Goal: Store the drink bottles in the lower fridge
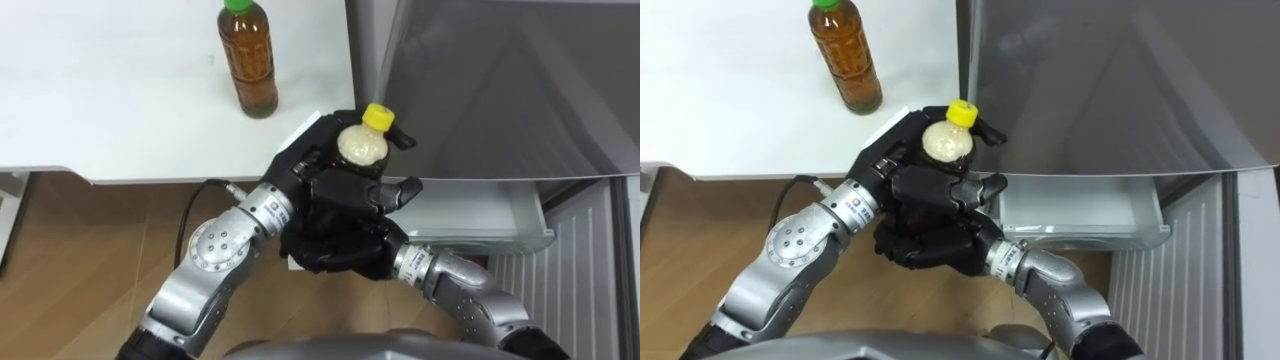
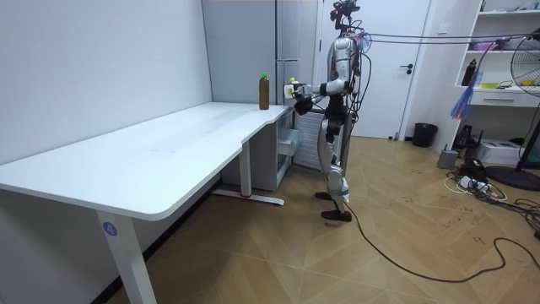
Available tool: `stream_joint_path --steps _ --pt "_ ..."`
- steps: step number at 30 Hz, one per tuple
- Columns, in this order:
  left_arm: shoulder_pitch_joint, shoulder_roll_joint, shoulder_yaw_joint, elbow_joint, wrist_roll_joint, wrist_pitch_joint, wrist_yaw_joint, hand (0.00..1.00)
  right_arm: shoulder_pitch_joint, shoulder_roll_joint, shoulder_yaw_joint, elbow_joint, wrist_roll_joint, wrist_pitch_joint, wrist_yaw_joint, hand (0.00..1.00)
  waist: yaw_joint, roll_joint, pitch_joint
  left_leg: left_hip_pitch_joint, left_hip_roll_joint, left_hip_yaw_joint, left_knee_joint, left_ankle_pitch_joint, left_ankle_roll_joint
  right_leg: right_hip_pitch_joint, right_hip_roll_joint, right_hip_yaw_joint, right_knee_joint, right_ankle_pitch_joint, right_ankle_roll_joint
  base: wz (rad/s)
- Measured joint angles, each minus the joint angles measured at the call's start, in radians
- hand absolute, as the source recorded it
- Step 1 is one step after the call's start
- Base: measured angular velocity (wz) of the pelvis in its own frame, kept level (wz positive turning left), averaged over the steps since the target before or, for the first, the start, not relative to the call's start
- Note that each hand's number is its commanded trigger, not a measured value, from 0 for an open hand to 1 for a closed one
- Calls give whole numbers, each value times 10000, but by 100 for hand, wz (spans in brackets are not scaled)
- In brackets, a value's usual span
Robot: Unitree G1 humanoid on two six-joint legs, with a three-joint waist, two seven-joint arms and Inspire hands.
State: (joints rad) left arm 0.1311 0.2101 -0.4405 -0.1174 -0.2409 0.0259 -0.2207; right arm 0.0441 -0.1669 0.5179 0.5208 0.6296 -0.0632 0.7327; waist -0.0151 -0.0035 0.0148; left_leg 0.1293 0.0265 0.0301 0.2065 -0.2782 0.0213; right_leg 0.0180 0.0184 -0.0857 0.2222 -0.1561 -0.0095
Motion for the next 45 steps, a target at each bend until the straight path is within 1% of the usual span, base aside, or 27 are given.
stream_joint_path --steps 7,14,19,20,21,24,26,32,33,34,42,45 --pt "-23 0 15 -9 -49 -41 -9 0 -2 0 0 1 119 0 64 100 -3 1 -1 31 1 -3 0 0 0 9 1 10 -2 1 -2 0" --pt "-82 7 77 -224 -18 -40 33 0 -97 15 -42 -1 346 -24 291 100 -37 6 -2 -194 -18 -91 151 -1 1 -94 -14 -11 5 3 -3 2" --pt "-82 72 79 -454 15 -35 115 0 -186 4 -51 -3 424 -30 532 100 -45 49 1 -331 -11 -143 181 -1 0 -251 -9 -22 12 32 -21 1" --pt "-82 76 80 -469 35 -35 112 51 -187 5 -52 -3 424 -30 563 100 -49 68 -1 -325 -12 -153 180 -1 1 -245 -11 -16 11 32 -21 0" --pt "-82 76 81 -480 53 -35 112 100 -189 5 -63 -3 424 -30 572 100 -49 76 3 -322 -13 -154 180 -1 1 -244 -11 -13 11 32 -20 0" --pt "-83 77 86 -522 87 -35 111 100 -197 9 -96 -3 425 -30 648 100 -50 90 13 -323 -14 -157 178 -1 1 -246 -13 -12 12 36 -17 0" --pt "-84 77 86 -547 88 -36 116 100 -203 18 -109 -3 418 -30 692 100 -57 133 40 -339 -16 -156 179 -1 1 -244 -15 -14 12 41 -14 0" --pt "-84 76 86 -637 98 -37 122 100 -214 37 -195 -4 418 -29 828 100 -61 139 43 -408 -15 -161 182 -1 1 -281 -13 -24 17 41 -14 0" --pt "-84 77 85 -660 109 -37 122 46 -215 41 -201 -4 418 -30 862 100 -61 139 43 -415 -16 -160 182 -1 1 -288 -13 -24 17 41 -14 0" --pt "-84 77 85 -712 160 -37 122 0 -226 51 -223 -8 419 -30 909 100 -64 137 42 -444 -16 -161 194 -1 1 -305 -15 -24 17 41 -14 0" --pt "-84 76 116 -841 177 -37 112 0 -223 29 -305 -55 415 -29 991 100 -66 117 36 -479 -17 -151 224 -1 1 -378 -15 -21 14 41 -14 0" --pt "-88 66 366 -1573 6 -75 51 0 -147 -40 -281 -57 343 6 979 100 3 86 30 -469 -12 -134 222 -1 0 -387 -10 23 34 41 -14 -2"
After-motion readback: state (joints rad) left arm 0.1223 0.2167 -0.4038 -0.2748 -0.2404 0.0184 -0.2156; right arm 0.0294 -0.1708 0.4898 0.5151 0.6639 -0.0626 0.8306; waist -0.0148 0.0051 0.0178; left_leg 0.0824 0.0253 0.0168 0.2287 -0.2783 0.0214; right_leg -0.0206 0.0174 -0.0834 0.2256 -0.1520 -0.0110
